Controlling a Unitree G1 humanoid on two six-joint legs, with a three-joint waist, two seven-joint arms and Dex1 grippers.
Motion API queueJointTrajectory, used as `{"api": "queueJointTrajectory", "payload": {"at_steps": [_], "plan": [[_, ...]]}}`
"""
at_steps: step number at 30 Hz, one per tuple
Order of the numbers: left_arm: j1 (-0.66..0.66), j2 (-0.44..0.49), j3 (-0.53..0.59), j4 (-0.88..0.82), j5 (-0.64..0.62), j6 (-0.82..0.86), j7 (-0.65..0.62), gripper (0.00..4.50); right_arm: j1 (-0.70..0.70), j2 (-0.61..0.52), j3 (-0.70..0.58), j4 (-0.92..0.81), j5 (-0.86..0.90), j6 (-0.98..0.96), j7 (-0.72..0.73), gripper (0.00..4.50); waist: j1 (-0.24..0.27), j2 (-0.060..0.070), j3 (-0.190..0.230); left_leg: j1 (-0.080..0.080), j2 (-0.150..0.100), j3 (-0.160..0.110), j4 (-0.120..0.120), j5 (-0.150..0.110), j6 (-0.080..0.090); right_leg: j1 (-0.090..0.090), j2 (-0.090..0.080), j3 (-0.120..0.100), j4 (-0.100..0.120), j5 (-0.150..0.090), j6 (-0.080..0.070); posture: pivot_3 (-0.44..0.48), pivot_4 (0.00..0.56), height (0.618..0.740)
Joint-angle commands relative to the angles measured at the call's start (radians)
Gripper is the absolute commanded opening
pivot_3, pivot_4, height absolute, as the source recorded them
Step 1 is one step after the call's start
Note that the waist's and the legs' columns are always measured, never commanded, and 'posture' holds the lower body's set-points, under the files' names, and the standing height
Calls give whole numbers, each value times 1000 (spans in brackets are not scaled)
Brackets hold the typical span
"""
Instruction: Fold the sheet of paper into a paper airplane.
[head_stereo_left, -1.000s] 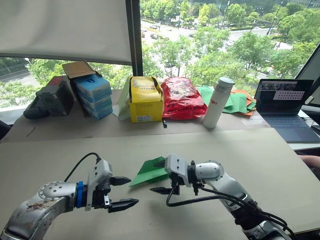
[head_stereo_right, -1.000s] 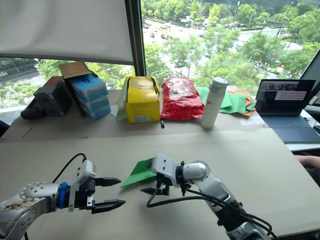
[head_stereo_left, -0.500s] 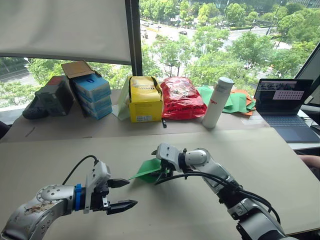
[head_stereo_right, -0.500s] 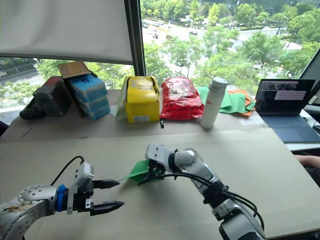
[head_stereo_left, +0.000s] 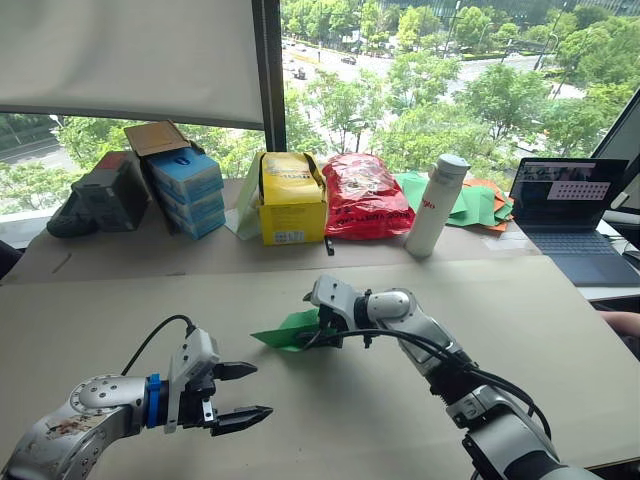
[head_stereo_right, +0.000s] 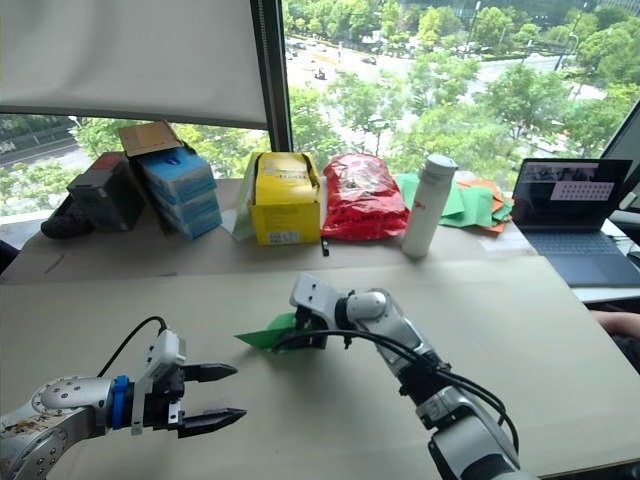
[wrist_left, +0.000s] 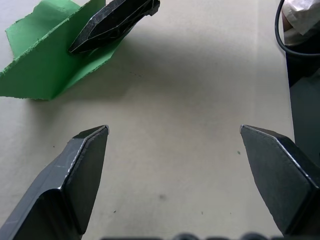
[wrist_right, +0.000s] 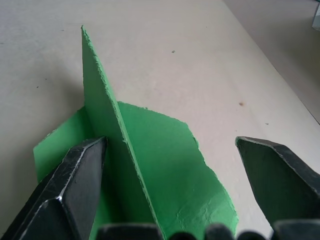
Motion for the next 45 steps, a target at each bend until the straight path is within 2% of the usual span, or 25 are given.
{"api": "queueJointTrajectory", "payload": {"at_steps": [1, 9, 17, 26, 37, 40, 45], "plan": [[-25, 6, 15, -33, -23, 20, 15, 4470, -4, -21, -30, -86, 27, 3, 32, 4500, 1, 0, 0, 0, 0, 0, 0, 0, 0, 0, 0, 0, 0, 0, 0, 0, 150, 740], [-119, 8, 10, -80, -83, 130, 79, 4470, -13, -73, 24, -141, -16, -16, 110, 4500, 1, 0, 0, 0, 0, 0, 0, 0, 0, 0, 0, 0, 0, 0, 0, 0, 150, 740], [-152, 26, 30, -110, -137, 206, 111, 4470, -157, -111, 62, -101, -32, 26, 259, 4500, -2, 0, 0, 0, 0, 0, 0, 0, -1, -1, 6, 1, 0, 0, 0, 0, 150, 740], [-96, 19, 49, -98, -125, 181, 112, 4470, -362, -65, 116, 64, -77, 73, 354, 4500, -1, 1, 0, 0, 0, 0, 0, 1, -1, -1, 4, 1, 1, 0, 0, 0, 150, 740], [-67, 14, 51, -62, -99, 125, 101, 4470, -351, -10, 191, 72, -134, 100, 363, 4500, -2, 1, 1, -3, 0, 0, 0, 1, -2, -5, 0, 1, 2, 0, -1, 0, 150, 740], [-43, 9, 51, -57, -92, 99, 92, 4500, -349, 2, 194, 97, -144, 90, 343, 3672, -4, 1, 1, -4, 0, 0, 0, 1, -2, -7, 0, 2, 2, 0, -1, 0, 150, 740], [-22, 6, 50, -43, -71, 57, 80, 4500, -345, 12, 192, 123, -155, 77, 332, 1931, -6, 1, 1, -5, 0, 1, 0, 2, -3, -9, 1, 2, 3, 1, -2, 0, 150, 740]]}}
